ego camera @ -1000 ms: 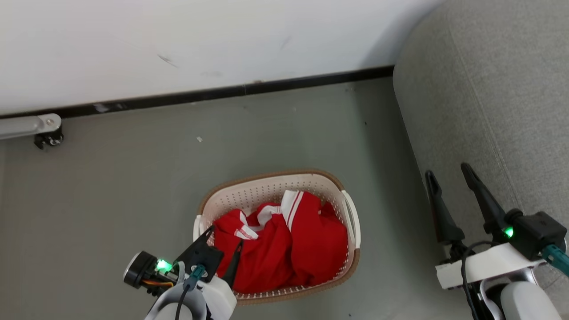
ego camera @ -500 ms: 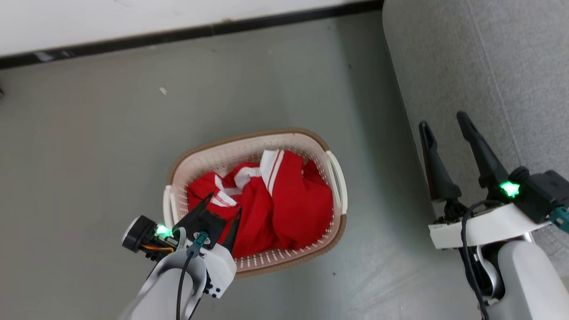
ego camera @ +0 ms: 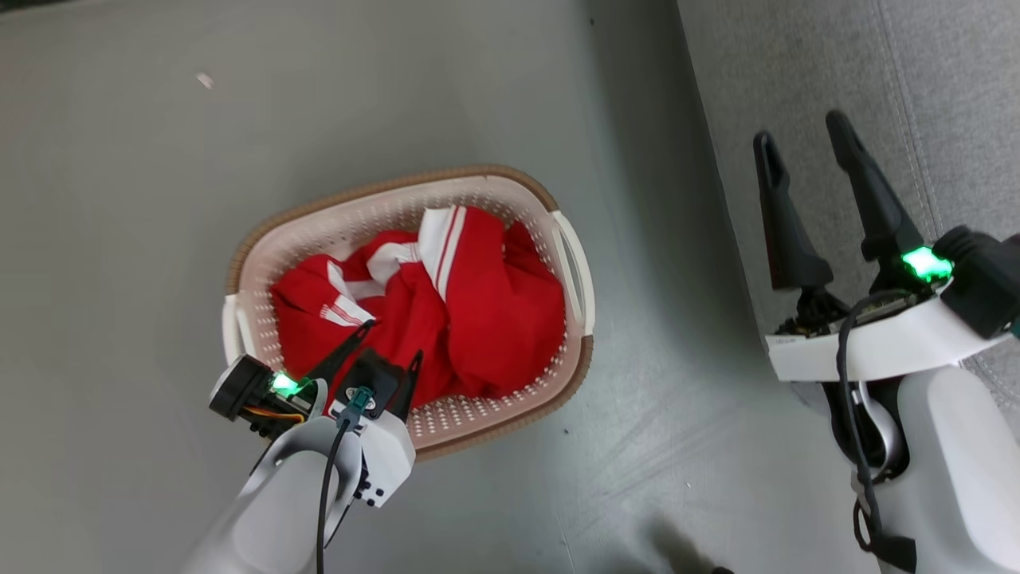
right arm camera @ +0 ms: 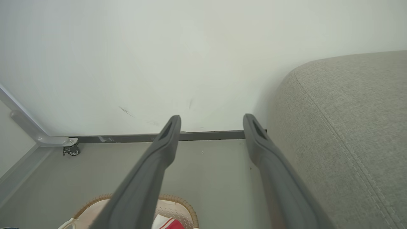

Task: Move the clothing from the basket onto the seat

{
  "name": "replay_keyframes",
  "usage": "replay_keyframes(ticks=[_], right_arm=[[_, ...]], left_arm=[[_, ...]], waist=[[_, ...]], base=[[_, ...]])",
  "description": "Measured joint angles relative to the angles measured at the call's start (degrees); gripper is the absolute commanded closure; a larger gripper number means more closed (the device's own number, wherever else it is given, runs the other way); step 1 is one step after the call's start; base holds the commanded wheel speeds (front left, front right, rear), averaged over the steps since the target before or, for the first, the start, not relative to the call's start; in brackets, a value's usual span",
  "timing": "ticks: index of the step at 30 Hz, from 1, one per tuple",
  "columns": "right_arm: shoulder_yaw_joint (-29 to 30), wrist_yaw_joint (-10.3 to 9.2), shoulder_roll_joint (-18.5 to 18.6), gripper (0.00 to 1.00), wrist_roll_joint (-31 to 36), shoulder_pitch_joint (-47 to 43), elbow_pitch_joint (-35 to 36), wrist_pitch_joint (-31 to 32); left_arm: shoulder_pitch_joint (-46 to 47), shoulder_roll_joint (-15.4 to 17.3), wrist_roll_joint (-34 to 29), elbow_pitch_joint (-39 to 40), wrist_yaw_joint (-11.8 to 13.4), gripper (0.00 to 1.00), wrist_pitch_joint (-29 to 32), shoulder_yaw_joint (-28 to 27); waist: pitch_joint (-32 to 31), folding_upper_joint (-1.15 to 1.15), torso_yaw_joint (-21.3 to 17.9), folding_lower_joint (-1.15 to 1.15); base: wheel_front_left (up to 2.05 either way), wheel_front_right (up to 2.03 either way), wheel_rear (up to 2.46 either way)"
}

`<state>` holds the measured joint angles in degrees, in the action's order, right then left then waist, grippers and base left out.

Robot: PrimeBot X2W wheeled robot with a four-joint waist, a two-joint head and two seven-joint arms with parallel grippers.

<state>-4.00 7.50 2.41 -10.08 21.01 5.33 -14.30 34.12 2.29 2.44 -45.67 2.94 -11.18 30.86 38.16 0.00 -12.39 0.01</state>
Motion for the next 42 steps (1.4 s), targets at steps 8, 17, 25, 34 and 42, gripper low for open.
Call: replay_keyframes(ticks=[8,17,25,34,42], right_arm=[[-0.73,0.0,0.03,0.0,-1.75,3.94,0.7,-0.07],[-1.16,0.0,0.04,0.0,-3.15,7.84,1.32,-0.08],[-1.33,0.0,0.05,0.0,-4.61,10.82,1.67,-0.09],[-2.19,0.0,0.05,0.0,-5.56,12.54,1.7,-0.15],[-2.67,0.0,0.05,0.0,-6.68,14.2,1.66,-0.4]], left_arm=[[2.87,0.03,-1.19,-2.7,0.01,0.0,-0.01,0.55],[6.0,0.35,-1.58,-5.56,0.29,0.0,-0.04,0.29],[8.3,2.36,-1.57,-8.48,1.04,0.0,0.0,-1.16],[10.55,3.2,-1.57,-10.18,1.46,0.0,-0.04,-1.44],[12.82,3.59,-2.32,-12.1,3.09,0.0,0.0,-1.41]], waist=[[4.4,0.0,-2.02,0.0],[8.7,0.0,-4.03,0.0],[11.93,0.0,-5.6,0.0],[14.9,0.0,-6.96,0.0],[16.86,0.0,-7.9,0.0]], base=[[0.0,0.0,0.0],[0.0,0.0,0.0],[0.0,0.0,0.0],[0.0,0.0,0.0],[0.0,0.0,0.0]])
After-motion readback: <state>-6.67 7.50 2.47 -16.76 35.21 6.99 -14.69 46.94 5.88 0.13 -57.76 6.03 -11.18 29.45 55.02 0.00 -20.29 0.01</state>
